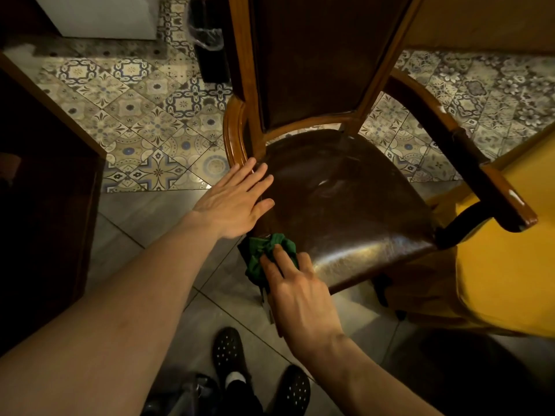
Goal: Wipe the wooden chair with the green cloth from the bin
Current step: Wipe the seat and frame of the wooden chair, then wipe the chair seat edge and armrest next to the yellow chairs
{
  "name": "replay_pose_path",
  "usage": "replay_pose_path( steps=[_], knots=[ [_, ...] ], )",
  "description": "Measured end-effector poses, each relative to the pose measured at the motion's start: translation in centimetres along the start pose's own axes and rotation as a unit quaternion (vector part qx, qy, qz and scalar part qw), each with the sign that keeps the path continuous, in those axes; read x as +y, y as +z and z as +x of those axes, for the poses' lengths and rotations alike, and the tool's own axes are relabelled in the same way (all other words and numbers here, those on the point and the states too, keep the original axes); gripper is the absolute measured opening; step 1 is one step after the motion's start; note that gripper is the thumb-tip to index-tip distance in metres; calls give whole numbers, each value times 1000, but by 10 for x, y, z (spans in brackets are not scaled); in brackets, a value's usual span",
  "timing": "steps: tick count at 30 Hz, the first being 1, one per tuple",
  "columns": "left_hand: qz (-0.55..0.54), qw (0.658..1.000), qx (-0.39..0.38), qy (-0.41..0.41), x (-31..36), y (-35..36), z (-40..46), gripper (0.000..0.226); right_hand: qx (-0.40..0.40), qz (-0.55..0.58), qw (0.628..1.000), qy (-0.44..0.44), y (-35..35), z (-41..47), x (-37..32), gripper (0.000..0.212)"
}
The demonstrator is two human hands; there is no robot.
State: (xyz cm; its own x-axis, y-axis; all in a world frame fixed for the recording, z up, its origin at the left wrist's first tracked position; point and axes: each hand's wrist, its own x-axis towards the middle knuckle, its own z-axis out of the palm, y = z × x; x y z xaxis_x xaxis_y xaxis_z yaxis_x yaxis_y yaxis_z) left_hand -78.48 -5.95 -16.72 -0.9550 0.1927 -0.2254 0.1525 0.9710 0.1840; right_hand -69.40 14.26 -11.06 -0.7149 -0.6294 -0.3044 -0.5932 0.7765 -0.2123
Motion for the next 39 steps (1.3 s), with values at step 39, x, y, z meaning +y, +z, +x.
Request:
replay_pose_path(
  steps=[39],
  knots=[
    [-18,999,-30,-21,96,-85,-11,68,42,105,985,127,-108,-103,90,31]
  ],
)
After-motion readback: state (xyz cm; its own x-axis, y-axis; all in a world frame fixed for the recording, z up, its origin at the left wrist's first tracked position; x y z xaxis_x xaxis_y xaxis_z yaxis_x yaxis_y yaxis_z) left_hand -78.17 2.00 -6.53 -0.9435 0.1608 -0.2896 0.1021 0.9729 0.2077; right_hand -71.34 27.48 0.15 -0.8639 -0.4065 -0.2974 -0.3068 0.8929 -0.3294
